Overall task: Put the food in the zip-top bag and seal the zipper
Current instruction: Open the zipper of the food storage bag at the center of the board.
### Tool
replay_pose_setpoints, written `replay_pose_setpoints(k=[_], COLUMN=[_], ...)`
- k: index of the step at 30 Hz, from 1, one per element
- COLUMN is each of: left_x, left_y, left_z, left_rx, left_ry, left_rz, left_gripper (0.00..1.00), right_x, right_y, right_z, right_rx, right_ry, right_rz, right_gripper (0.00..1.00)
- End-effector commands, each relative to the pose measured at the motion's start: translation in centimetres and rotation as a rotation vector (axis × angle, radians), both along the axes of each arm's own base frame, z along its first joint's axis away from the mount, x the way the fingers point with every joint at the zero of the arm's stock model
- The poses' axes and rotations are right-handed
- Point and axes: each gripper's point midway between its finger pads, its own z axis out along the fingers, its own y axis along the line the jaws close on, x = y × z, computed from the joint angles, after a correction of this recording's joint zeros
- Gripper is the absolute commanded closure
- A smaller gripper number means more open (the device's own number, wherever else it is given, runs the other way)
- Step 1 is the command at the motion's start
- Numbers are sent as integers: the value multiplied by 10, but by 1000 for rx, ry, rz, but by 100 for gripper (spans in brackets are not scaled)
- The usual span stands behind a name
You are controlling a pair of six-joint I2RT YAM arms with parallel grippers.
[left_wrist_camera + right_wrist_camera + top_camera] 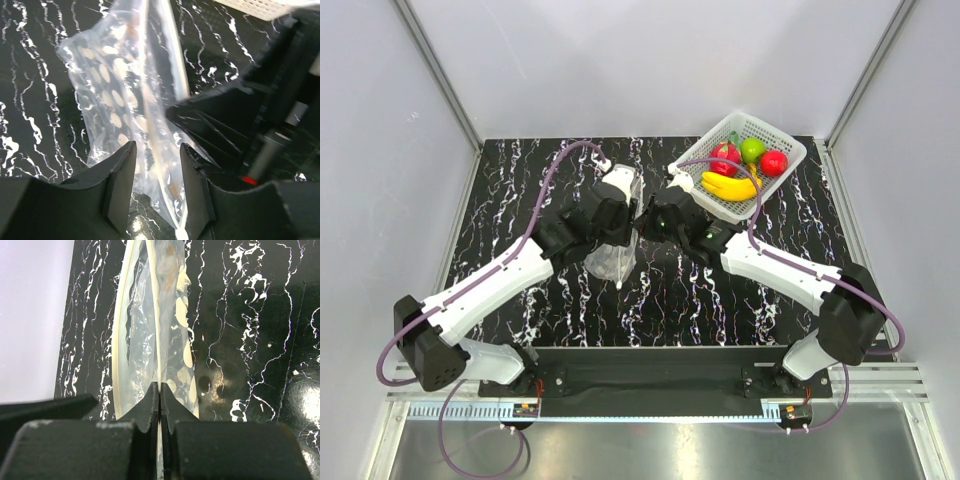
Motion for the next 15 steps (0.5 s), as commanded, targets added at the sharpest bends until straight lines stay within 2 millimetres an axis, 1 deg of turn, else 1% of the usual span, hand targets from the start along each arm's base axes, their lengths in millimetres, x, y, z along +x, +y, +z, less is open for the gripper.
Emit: replay_pose_setpoints(k=[1, 4, 7, 14, 15], left_x=[9, 10, 11, 13, 13], left_y=[-2, -6, -14, -32, -33], left_z=[21, 18, 14, 11, 11], left_rx=[-69, -90, -107, -147, -148], left_ry=[-26, -9, 12, 47, 50], left_rz=[6, -14, -43, -95, -99], left_gripper=[54, 54, 58, 70, 74], right_x=[-4, -5, -5, -5, -5], right_y=[4, 4, 3, 3, 3], right_z=[28, 29, 29, 30, 30], right_rx=[55, 55, 55, 54, 54], right_ry=[-63, -64, -66, -69, -67], right_rz=[24, 30, 27, 28, 26], right_gripper=[100, 100, 100, 100, 100])
